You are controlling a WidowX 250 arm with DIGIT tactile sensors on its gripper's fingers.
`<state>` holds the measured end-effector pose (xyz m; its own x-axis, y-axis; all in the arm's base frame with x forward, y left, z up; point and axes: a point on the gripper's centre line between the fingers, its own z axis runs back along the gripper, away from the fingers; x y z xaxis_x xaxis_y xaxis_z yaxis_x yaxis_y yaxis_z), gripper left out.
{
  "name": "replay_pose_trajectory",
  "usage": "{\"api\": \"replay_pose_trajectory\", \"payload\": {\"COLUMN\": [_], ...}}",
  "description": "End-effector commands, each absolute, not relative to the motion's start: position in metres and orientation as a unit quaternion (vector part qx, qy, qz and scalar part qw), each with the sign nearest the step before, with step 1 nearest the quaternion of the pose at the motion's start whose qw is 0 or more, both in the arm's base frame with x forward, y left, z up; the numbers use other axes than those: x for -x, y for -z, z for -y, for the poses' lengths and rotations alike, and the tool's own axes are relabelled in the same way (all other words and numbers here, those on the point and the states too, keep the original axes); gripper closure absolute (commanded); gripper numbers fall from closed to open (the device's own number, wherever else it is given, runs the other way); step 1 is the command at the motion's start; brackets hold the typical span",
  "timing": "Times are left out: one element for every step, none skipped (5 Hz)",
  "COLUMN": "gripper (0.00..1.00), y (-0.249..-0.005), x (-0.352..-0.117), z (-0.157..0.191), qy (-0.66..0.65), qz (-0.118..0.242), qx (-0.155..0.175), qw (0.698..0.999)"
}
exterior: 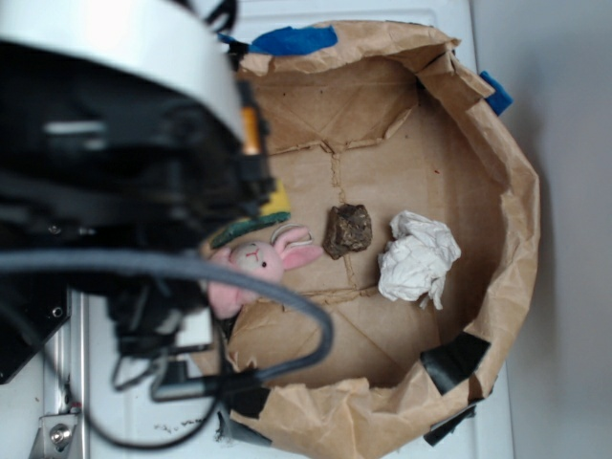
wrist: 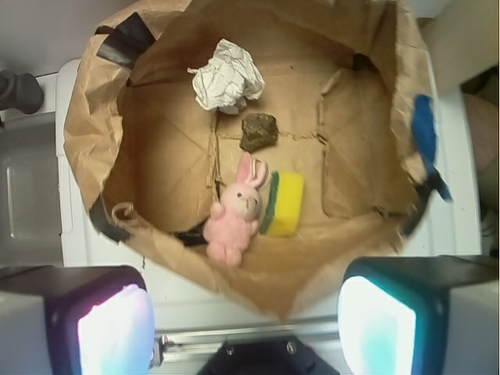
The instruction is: Grab the green sponge.
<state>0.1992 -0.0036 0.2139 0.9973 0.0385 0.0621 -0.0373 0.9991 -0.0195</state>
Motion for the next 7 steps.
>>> {"api": "replay_pose_trajectory", "payload": {"gripper": [0.0,0.0,0.0,0.0,0.0,0.0,0.0], "y": [-0.2,-0.2,-0.2,-0.2,-0.2,-0.161,-0.144], "x": [-0.228,-0.228,-0.228,-0.228,-0.228,-0.253,-0.269], "z": [-0.012,-0.012,-0.012,-0.012,-0.012,-0.018,-0.027], "qy": [-0.026,-0.026,-0.026,-0.026,-0.026,-0.029,-0.037], "qz": [0.041,0.041,0.041,0.041,0.041,0.036,0.028], "qx": [0.025,0.025,0.025,0.025,0.025,-0.004,-0.006], "qw": [0.998,0.998,0.998,0.998,0.998,0.999,0.999]}}
